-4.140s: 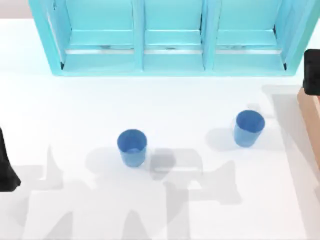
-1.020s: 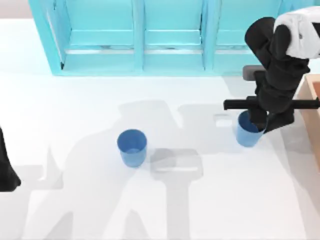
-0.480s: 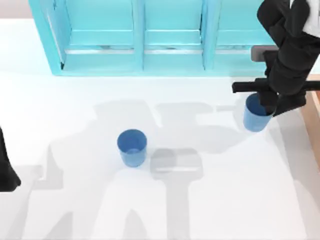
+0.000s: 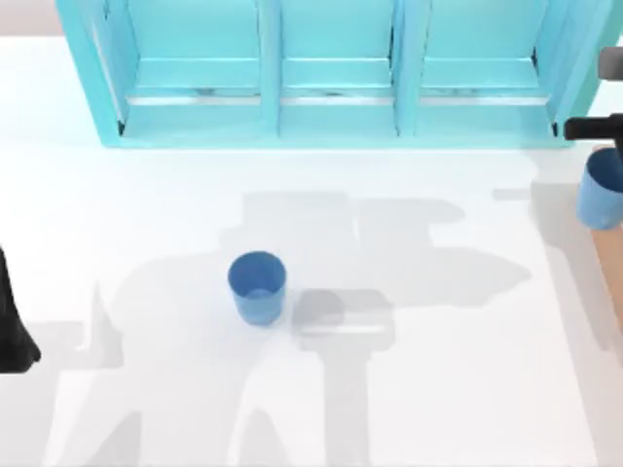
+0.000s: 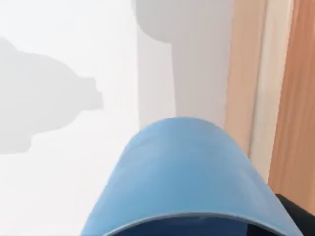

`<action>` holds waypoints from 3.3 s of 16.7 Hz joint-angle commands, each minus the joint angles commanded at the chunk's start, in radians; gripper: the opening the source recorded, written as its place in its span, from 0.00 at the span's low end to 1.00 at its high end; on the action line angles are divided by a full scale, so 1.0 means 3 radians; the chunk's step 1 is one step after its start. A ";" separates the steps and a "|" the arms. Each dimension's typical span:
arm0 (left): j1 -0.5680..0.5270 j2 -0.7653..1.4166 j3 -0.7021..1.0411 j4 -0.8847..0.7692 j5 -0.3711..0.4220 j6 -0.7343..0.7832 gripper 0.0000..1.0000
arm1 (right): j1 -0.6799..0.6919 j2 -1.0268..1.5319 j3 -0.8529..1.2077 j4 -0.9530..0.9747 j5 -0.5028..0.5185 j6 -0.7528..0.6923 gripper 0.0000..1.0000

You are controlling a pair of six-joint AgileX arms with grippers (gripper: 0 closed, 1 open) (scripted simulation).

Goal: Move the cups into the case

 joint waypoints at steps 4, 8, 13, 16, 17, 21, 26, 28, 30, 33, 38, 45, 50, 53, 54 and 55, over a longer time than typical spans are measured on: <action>0.0000 0.0000 0.0000 0.0000 0.0000 0.0000 1.00 | -0.0056 0.0000 0.0017 -0.0039 -0.0006 -0.0048 0.00; 0.0000 0.0000 0.0000 0.0000 0.0000 0.0000 1.00 | -0.0162 -0.0069 -0.0065 -0.0061 -0.0006 -0.0168 0.00; 0.0000 0.0000 0.0000 0.0000 0.0000 0.0000 1.00 | -0.0908 -0.0614 -0.0507 -0.0186 -0.0042 -0.0951 0.00; 0.0000 0.0000 0.0000 0.0000 0.0000 0.0000 1.00 | -0.1520 -0.1053 -0.0857 -0.0264 -0.0070 -0.1549 0.00; 0.0000 0.0000 0.0000 0.0000 0.0000 0.0000 1.00 | -0.1713 -0.1194 -0.0969 -0.0286 -0.0079 -0.1738 0.00; 0.0000 0.0000 0.0000 0.0000 0.0000 0.0000 1.00 | -0.2185 -0.1594 -0.1291 -0.0336 -0.0107 -0.2209 0.00; 0.0000 0.0000 0.0000 0.0000 0.0000 0.0000 1.00 | -0.2203 -0.1611 -0.1307 -0.0333 -0.0106 -0.2234 0.00; 0.0000 0.0000 0.0000 0.0000 0.0000 0.0000 1.00 | -0.2183 -0.1610 -0.1365 -0.0276 -0.0103 -0.2235 0.00; 0.0000 0.0000 0.0000 0.0000 0.0000 0.0000 1.00 | -0.2150 -0.1619 -0.1549 -0.0095 -0.0103 -0.2213 0.00; 0.0000 0.0000 0.0000 0.0000 0.0000 0.0000 1.00 | -0.2117 -0.1627 -0.1929 0.0275 -0.0105 -0.2146 0.00; 0.0000 0.0000 0.0000 0.0000 0.0000 0.0000 1.00 | -0.2085 -0.1627 -0.2169 0.0514 -0.0110 -0.2109 0.00; 0.0000 0.0000 0.0000 0.0000 0.0000 0.0000 1.00 | -0.2085 -0.1627 -0.2169 0.0514 -0.0110 -0.2109 0.38; 0.0000 0.0000 0.0000 0.0000 0.0000 0.0000 1.00 | -0.2085 -0.1627 -0.2169 0.0514 -0.0110 -0.2109 0.75; 0.0000 0.0000 0.0000 0.0000 0.0000 0.0000 1.00 | -0.2085 -0.1627 -0.2169 0.0514 -0.0110 -0.2109 0.98; 0.0000 0.0000 0.0000 0.0000 0.0000 0.0000 1.00 | -0.2085 -0.1627 -0.2169 0.0514 -0.0110 -0.2109 1.00; 0.0000 0.0000 0.0000 0.0000 0.0000 0.0000 1.00 | -0.2085 -0.1627 -0.2169 0.0514 -0.0110 -0.2109 1.00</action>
